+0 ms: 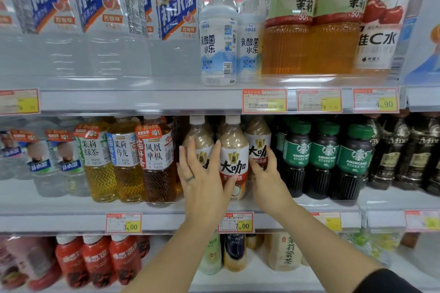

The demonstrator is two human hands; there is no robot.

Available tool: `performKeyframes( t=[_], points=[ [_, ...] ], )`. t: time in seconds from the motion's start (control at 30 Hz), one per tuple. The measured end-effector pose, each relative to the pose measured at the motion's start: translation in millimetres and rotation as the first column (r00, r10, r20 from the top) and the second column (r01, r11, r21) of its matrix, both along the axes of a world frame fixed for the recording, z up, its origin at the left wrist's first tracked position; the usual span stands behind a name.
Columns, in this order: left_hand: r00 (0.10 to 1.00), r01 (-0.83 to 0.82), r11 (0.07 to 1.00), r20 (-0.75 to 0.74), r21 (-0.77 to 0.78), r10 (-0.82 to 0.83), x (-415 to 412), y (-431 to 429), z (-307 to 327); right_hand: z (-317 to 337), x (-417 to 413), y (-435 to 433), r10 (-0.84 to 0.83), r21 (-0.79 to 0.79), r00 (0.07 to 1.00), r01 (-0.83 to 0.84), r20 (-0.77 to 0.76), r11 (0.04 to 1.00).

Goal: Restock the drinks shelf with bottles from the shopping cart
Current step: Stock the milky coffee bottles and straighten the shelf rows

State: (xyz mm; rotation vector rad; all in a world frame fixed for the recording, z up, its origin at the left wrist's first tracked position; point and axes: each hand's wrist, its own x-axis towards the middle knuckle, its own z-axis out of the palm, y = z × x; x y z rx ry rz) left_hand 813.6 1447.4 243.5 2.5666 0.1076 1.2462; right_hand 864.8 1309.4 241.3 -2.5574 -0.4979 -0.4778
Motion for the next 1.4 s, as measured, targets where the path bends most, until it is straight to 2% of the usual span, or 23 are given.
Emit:
performKeyframes(
  t=[0.1,0.23,0.33,0.43,0.5,0.8,0.97,1.07,1.13,1.2,1.27,1.4],
  points=[
    [1.000,0.005,1.000,0.004,-0.021,-0.005,2,-3,-1,5,-2,-4,0.062,0.103,0.998,-0.062,0.005,0.993],
    [0.998,0.062,0.996,0.006,-0.059,-0.061,4,1,1,12,-19,-6,0.125,0.391,0.988,-0.150,0.088,0.908],
    [0.990,0.139,0.982,0.046,-0.126,-0.134,-2,8,-2,9,-24,1,0.253,0.471,0.967,-0.229,0.013,0.852],
    [0.974,0.226,0.909,0.085,-0.349,-0.210,-11,15,-7,1,-20,8,0.240,0.469,0.971,-0.204,-0.018,0.859],
    [0.967,0.250,0.869,0.066,-0.427,-0.246,-12,17,-11,0,-19,9,0.217,0.472,0.976,-0.186,-0.011,0.862],
    [0.961,0.278,0.889,0.105,-0.363,-0.257,-9,22,-16,-4,-20,16,0.172,0.441,0.984,-0.176,0.050,0.880],
    [0.952,0.304,0.881,0.098,-0.361,-0.289,-16,24,-14,-1,-27,12,0.165,0.437,0.986,-0.159,0.026,0.885],
    [0.939,0.344,0.882,0.131,-0.323,-0.319,-37,27,-19,-6,-55,7,0.086,0.467,0.979,-0.165,0.186,0.869],
    [0.923,0.384,0.878,0.126,-0.286,-0.363,-60,36,-37,-24,-80,10,0.156,0.405,0.947,-0.264,0.281,0.875],
    [0.922,0.381,0.875,0.052,-0.300,-0.384,-89,51,-72,-55,-105,22,0.292,0.318,0.928,-0.356,0.231,0.879],
    [0.933,0.323,0.884,-0.041,-0.337,-0.356,-117,68,-115,-95,-123,39,0.406,0.227,0.907,-0.422,0.116,0.878],
    [0.942,0.073,0.881,-0.259,-0.468,-0.215,-176,100,-215,-187,-148,77,0.506,0.111,0.833,-0.494,-0.224,0.862]
  ],
)
